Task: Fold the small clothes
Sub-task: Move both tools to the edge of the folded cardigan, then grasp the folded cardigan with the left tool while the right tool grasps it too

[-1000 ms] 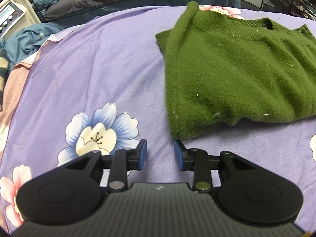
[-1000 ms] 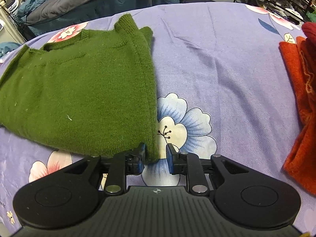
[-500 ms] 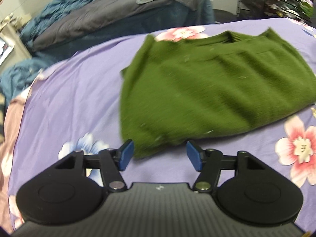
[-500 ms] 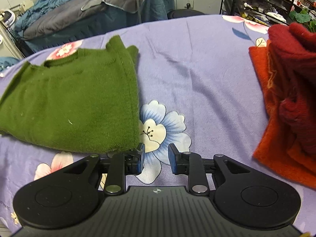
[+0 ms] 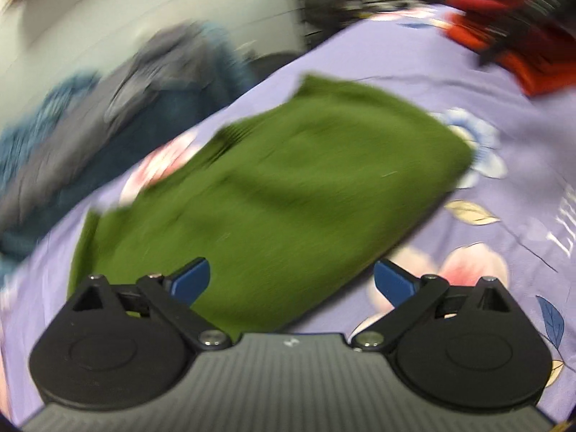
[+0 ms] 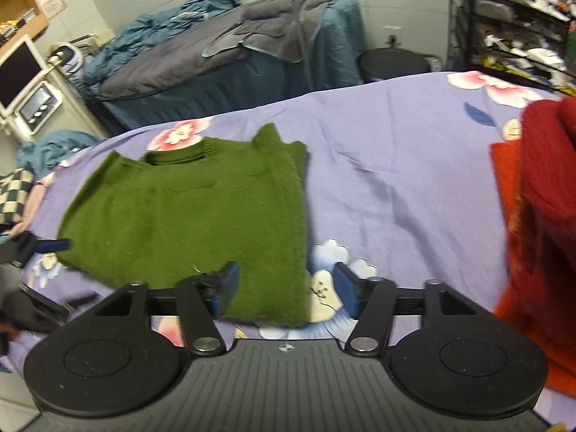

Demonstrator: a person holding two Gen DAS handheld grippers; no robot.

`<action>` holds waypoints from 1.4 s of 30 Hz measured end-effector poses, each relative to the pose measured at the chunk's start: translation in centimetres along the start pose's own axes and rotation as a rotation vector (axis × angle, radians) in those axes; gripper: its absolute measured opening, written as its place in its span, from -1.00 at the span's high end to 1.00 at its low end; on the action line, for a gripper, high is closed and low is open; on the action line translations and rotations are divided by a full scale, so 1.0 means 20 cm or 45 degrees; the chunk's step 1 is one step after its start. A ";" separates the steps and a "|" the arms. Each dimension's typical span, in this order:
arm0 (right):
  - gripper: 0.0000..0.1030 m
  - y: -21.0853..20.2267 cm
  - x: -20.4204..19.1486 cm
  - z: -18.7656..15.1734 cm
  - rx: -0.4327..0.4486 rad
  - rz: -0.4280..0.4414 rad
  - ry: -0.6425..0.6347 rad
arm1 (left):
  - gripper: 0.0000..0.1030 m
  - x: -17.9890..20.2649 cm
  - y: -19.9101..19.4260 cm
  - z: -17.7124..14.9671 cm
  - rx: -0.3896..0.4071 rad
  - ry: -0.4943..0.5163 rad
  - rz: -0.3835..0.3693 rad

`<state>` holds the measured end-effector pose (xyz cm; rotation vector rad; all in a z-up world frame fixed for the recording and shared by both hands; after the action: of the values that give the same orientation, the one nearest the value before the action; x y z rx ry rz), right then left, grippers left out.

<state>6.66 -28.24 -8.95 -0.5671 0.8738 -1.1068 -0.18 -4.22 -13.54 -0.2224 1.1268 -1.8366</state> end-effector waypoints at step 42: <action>0.00 0.83 0.16 0.30 -0.214 0.454 0.359 | 0.38 0.55 0.61 0.45 -0.085 -0.041 -0.204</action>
<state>20.96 -25.32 -19.45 -0.3763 1.2685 -0.8017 6.52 -19.90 -21.23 -0.3895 1.1779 -1.9296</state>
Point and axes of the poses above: each gripper's, at about its wrist camera, not at the fingertips, and y roughly the way its jaws point, x to its right, z to its top, the point moved 8 cm from there along y, roughly the way its jaws point
